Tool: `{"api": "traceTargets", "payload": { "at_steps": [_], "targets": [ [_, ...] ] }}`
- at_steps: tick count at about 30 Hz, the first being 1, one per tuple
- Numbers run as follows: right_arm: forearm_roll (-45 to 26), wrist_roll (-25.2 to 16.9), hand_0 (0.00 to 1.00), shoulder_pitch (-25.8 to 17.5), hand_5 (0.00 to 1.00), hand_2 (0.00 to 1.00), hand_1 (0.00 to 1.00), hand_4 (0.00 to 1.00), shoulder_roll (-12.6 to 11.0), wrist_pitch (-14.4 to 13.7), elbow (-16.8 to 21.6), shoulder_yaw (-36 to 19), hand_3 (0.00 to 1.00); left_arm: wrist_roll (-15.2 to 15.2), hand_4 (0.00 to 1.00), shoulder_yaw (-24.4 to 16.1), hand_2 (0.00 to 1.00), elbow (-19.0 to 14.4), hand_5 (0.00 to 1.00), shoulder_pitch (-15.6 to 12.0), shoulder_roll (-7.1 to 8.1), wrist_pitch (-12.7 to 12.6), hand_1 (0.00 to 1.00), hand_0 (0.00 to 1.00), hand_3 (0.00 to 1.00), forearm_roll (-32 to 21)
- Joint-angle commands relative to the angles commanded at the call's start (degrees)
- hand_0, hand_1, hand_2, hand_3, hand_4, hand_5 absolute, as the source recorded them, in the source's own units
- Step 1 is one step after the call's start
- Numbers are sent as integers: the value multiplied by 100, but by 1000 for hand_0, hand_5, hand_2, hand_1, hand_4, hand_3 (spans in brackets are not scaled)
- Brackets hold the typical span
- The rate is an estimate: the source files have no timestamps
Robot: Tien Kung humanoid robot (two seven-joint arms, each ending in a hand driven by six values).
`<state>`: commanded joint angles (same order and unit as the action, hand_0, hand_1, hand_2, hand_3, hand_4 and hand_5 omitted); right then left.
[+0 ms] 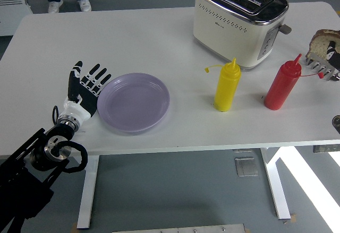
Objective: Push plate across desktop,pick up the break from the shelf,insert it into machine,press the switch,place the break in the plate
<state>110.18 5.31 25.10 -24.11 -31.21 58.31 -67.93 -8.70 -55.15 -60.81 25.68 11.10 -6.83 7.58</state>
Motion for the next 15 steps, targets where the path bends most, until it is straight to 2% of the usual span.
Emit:
{"api": "traceTargets", "payload": {
  "at_steps": [2,15],
  "targets": [
    [-27,23,628,-6,2,538,579,234,-4,-10,61,-8,414,16,683,5,677,-3,827,-1,1,5,727,778,680,5],
    [-59,266,627,-75,2,539,577,243,-102,-48,1119,-241,408,184,681,87,674,-31,824,2,12,44,721,775,680,73]
  ]
}}
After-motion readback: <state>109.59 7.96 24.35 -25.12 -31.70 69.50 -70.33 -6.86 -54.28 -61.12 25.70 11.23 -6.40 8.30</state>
